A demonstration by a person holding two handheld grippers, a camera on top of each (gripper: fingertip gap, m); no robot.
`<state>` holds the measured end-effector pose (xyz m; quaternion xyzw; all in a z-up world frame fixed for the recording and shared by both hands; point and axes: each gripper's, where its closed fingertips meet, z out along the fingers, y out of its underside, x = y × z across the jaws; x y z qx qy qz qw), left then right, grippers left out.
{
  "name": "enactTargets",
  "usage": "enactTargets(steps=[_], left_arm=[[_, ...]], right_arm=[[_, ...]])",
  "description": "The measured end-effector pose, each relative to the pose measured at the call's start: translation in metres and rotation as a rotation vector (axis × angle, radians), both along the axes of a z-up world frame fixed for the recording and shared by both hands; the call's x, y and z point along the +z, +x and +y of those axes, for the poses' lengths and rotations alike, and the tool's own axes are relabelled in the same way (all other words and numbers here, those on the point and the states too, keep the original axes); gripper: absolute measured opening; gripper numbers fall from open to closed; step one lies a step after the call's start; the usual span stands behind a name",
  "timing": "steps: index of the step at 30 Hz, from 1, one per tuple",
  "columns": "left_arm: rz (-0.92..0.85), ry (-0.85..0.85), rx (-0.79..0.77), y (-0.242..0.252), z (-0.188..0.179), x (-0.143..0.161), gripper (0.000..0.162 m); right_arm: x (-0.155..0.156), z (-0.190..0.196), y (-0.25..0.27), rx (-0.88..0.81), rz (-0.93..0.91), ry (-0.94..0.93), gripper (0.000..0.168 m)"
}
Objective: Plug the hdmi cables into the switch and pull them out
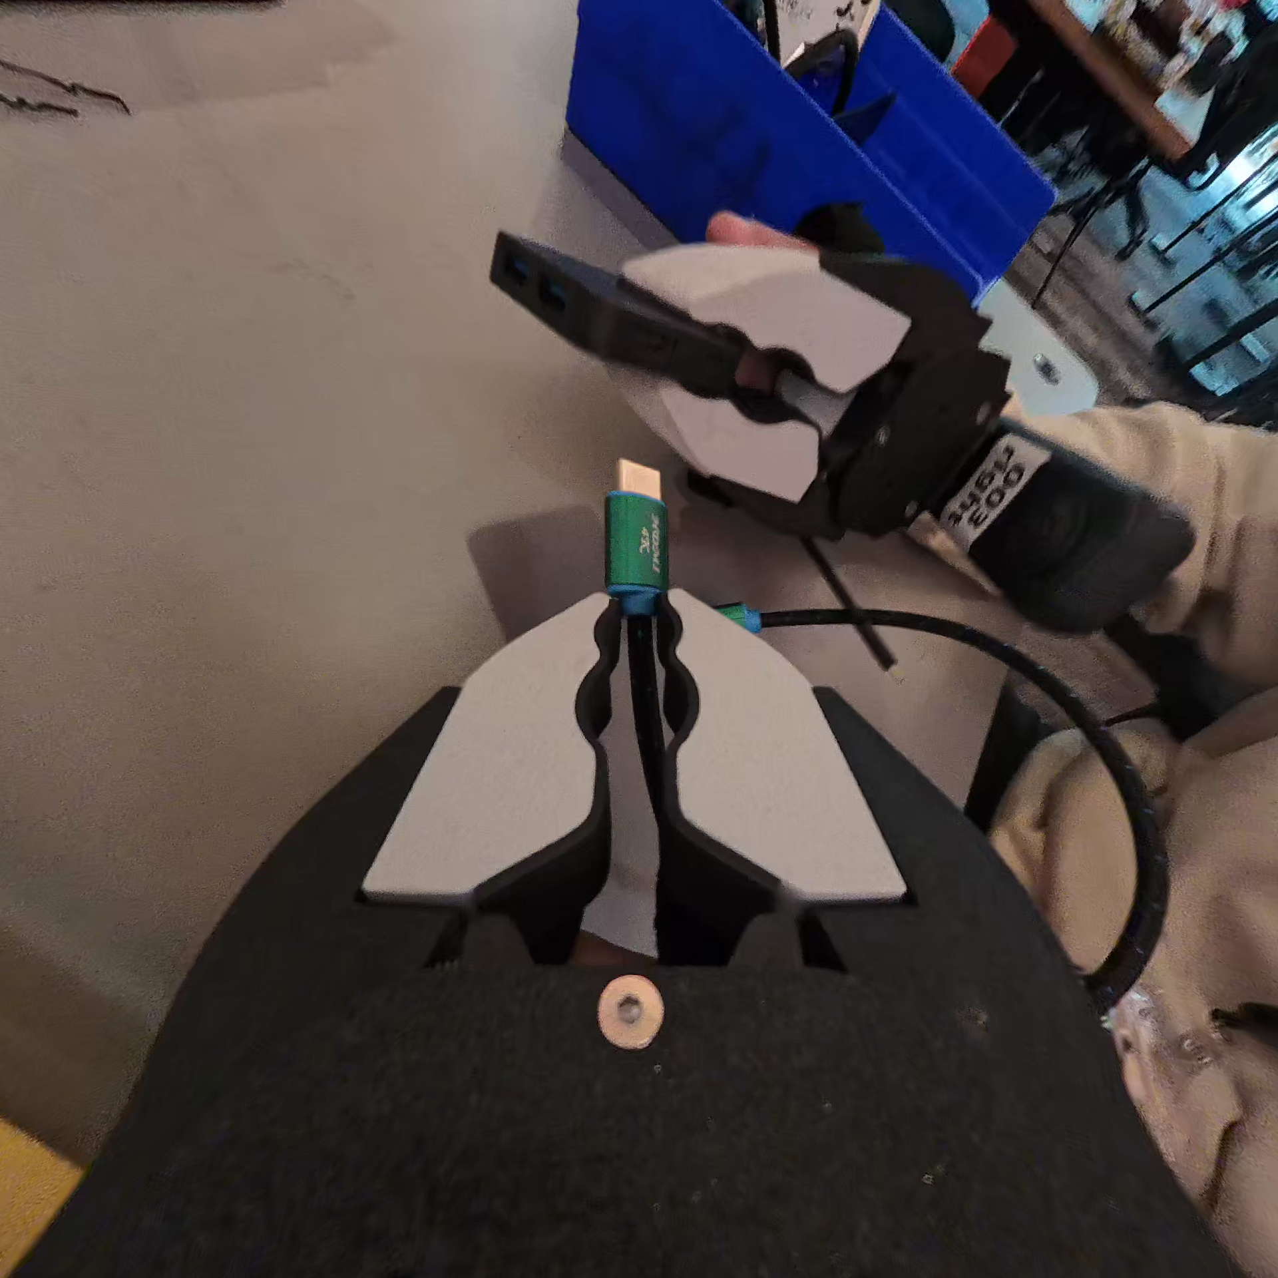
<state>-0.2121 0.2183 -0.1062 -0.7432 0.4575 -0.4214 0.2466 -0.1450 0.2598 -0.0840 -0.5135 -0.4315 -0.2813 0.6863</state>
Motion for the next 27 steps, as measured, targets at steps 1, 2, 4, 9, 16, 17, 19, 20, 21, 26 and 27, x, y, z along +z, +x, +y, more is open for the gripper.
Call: enactTargets(steps=[1,2,4,9,16,17,19,20,21,26,27], left_arm=[[-0.022,-0.026,0.013,0.002,0.001,0.002,0.009],[-0.048,-0.052,0.020,0.003,0.002,0.005,0.009],[-0.056,-0.067,0.037,0.005,0.004,0.006,0.009],[-0.049,-0.087,0.068,0.009,0.006,0.004,0.009],[-0.051,-0.154,0.085,0.012,0.004,0.000,0.009],[-0.052,-0.165,0.093,0.012,0.005,0.000,0.009],[-0.050,-0.176,0.101,0.010,0.006,-0.001,0.009],[-0.057,-0.184,0.104,0.010,0.006,-0.002,0.009],[-0.061,-0.193,0.106,0.011,0.006,-0.002,0.009],[-0.065,-0.245,0.116,0.013,0.005,-0.006,0.009],[-0.066,-0.255,0.119,0.013,0.005,-0.007,0.009]], right_arm=[[-0.002,-0.001,-0.004,0.003,-0.030,0.002,0.014],[-0.005,-0.002,-0.007,0.002,-0.060,0.005,0.013],[-0.007,-0.002,-0.011,-0.010,-0.092,0.010,0.014],[-0.007,0.000,-0.008,-0.046,-0.130,0.020,0.014],[-0.013,0.002,-0.010,-0.089,-0.243,0.043,0.014],[-0.012,0.002,-0.009,-0.094,-0.244,0.050,0.014],[-0.012,0.001,-0.010,-0.098,-0.252,0.052,0.013],[-0.012,0.001,-0.010,-0.105,-0.261,0.061,0.013],[-0.011,0.001,-0.010,-0.108,-0.268,0.068,0.013],[-0.010,0.001,-0.011,-0.137,-0.346,0.118,0.013],[-0.010,0.001,-0.011,-0.143,-0.363,0.127,0.013]])
